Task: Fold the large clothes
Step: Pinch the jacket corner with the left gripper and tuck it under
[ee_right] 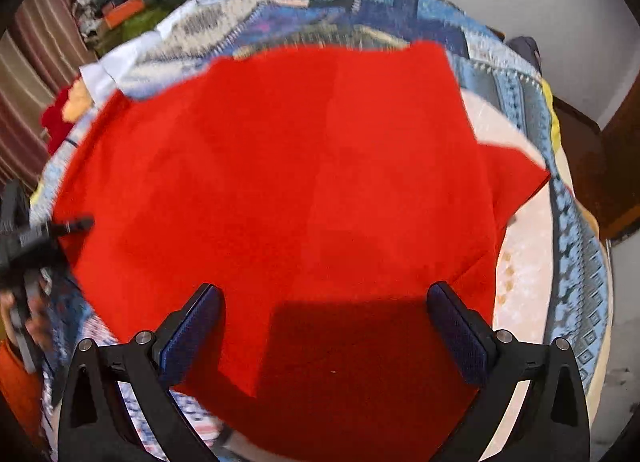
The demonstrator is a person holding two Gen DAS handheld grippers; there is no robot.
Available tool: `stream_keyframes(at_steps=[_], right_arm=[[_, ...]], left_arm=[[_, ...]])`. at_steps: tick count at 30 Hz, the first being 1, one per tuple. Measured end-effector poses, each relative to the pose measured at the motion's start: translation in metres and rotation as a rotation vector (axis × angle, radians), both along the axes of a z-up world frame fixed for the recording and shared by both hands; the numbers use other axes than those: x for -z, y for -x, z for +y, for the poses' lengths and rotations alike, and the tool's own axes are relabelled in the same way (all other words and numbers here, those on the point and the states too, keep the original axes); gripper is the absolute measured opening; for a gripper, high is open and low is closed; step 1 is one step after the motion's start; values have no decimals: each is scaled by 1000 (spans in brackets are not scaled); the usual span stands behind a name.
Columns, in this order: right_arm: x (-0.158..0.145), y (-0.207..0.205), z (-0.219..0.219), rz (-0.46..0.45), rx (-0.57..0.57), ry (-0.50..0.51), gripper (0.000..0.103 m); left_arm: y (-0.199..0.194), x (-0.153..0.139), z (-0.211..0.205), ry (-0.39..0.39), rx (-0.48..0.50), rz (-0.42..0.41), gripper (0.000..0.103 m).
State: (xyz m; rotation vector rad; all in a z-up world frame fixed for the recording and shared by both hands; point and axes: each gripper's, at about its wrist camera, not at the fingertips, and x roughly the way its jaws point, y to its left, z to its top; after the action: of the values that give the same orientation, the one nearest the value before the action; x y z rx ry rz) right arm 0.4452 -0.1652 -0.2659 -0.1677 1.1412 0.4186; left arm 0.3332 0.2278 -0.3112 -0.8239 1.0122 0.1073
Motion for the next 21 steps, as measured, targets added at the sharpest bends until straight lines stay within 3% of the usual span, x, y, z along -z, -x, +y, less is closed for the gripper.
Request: stream_keyframes(at_steps=[2,4,8,14,16,21], right_arm=[[-1,2,1,-5,-22,6,103],[-4,2,3,2,-39,19,103],[-25,-3,17,-12,-68,-6,103],[-52,-18,84,-77,-140,-74,103],[-45,-23,117,-68,-165,-54,103],[1,-23,175,56,-248,5,103]], left_arm=[[-12,-5,2,-45,-11,-3,49],[-19,-13,0,-93,5,-8,33],[-29,-44,-16,-293,28,-41,16],[-20,-98,-20,-353,36,-154,11],[-18,-113,-20,-366,37,-174,10],[-19,-134,-28,-406,62,-180,10]])
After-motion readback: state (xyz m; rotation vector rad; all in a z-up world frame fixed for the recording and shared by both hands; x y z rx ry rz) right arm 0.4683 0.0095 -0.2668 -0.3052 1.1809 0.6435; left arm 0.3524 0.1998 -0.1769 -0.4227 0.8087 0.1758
